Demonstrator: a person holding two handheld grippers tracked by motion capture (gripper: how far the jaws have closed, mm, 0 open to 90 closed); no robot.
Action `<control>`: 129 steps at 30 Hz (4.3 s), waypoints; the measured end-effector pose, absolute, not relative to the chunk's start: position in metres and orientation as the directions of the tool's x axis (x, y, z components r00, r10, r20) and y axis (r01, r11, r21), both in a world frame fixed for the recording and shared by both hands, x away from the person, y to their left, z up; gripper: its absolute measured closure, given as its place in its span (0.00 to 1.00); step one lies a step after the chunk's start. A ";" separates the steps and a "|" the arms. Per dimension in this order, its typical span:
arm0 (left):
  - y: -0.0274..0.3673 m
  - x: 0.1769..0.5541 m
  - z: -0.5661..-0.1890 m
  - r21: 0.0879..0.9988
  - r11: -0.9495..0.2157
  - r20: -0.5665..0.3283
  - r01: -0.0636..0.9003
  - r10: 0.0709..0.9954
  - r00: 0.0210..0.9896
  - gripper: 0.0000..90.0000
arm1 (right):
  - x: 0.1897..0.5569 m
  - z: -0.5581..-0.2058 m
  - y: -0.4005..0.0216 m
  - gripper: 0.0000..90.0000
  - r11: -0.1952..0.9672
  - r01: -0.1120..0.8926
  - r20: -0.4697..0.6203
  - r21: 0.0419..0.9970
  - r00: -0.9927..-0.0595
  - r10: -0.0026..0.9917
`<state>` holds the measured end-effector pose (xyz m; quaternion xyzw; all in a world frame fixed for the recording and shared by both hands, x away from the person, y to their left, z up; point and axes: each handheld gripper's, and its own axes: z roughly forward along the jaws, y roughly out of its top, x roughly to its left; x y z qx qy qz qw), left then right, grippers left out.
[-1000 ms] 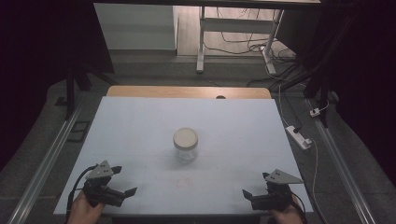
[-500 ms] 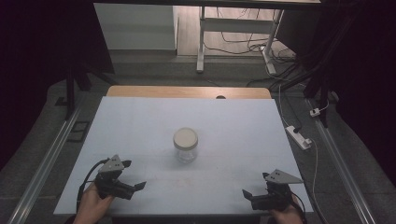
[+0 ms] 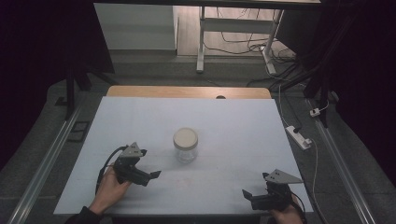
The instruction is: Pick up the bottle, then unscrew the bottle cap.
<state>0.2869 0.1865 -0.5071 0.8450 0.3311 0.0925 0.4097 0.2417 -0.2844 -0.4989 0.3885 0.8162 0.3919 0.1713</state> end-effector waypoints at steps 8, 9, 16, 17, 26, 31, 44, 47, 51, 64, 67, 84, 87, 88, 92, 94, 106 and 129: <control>0.169 0.309 -0.505 0.767 -0.446 -0.108 0.462 0.621 0.777 0.00 | 0.242 -0.499 -0.284 0.00 0.394 0.500 0.023 0.771 -0.640 0.768; 0.168 0.313 -0.506 0.770 -0.441 -0.112 0.461 0.619 0.778 0.00 | 0.242 -0.499 -0.284 0.00 0.394 0.500 0.024 0.771 -0.640 0.768; 0.153 0.332 -0.509 0.775 -0.450 -0.114 0.443 0.590 0.799 0.00 | 0.242 -0.499 -0.284 0.00 0.395 0.500 0.024 0.771 -0.642 0.766; 0.150 0.334 -0.509 0.775 -0.458 -0.103 0.436 0.588 0.802 0.00 | 0.242 -0.499 -0.284 0.00 0.396 0.500 0.023 0.770 -0.643 0.766; 0.126 0.354 -0.514 0.788 -0.470 -0.084 0.396 0.556 0.827 0.00 | 0.242 -0.499 -0.284 0.00 0.395 0.501 0.024 0.770 -0.642 0.767; 0.114 0.365 -0.520 0.804 -0.454 -0.100 0.385 0.534 0.840 0.00 | 0.242 -0.500 -0.284 0.00 0.397 0.501 0.024 0.769 -0.643 0.765; 0.099 0.370 -0.516 0.794 -0.500 -0.037 0.347 0.529 0.848 0.07 | 0.242 -0.500 -0.283 0.00 0.402 0.500 0.022 0.767 -0.647 0.762; 0.098 0.369 -0.515 0.792 -0.502 -0.030 0.347 0.536 0.843 0.07 | 0.242 -0.500 -0.283 0.00 0.403 0.499 0.022 0.767 -0.648 0.761; 0.098 0.368 -0.514 0.791 -0.501 -0.030 0.352 0.542 0.840 0.08 | 0.242 -0.500 -0.283 0.00 0.406 0.497 0.019 0.766 -0.650 0.760; 0.095 0.361 -0.510 0.784 -0.511 -0.014 0.352 0.552 0.834 0.08 | 0.241 -0.499 -0.283 0.00 0.408 0.491 0.017 0.770 -0.655 0.755; 0.095 0.358 -0.506 0.787 -0.515 -0.008 0.339 0.541 0.841 0.08 | 0.241 -0.499 -0.283 0.00 0.407 0.490 0.018 0.771 -0.655 0.755; 0.101 0.333 -0.487 0.788 -0.520 -0.024 0.329 0.508 0.861 0.08 | 0.240 -0.499 -0.282 0.00 0.417 0.483 0.009 0.770 -0.661 0.750; 0.100 0.329 -0.487 0.787 -0.523 -0.026 0.329 0.505 0.863 0.08 | 0.240 -0.499 -0.282 0.00 0.418 0.483 0.008 0.770 -0.662 0.749; 0.100 0.328 -0.487 0.788 -0.520 -0.030 0.331 0.504 0.863 0.08 | 0.240 -0.499 -0.282 0.00 0.417 0.483 0.009 0.770 -0.661 0.750; 0.098 0.323 -0.485 0.786 -0.525 -0.030 0.326 0.495 0.869 0.08 | 0.240 -0.499 -0.282 0.00 0.419 0.482 0.007 0.770 -0.663 0.749; 0.098 0.320 -0.484 0.784 -0.530 -0.029 0.321 0.487 0.873 0.08 | 0.240 -0.499 -0.282 0.00 0.420 0.481 0.006 0.770 -0.663 0.748; 0.100 0.303 -0.478 0.787 -0.531 -0.039 0.314 0.464 0.885 0.08 | 0.240 -0.499 -0.282 0.00 0.423 0.479 0.003 0.769 -0.665 0.747; 0.103 0.293 -0.477 0.785 -0.534 -0.042 0.315 0.462 0.886 0.08 | 0.237 -0.490 -0.280 0.00 0.367 0.461 0.041 0.808 -0.666 0.745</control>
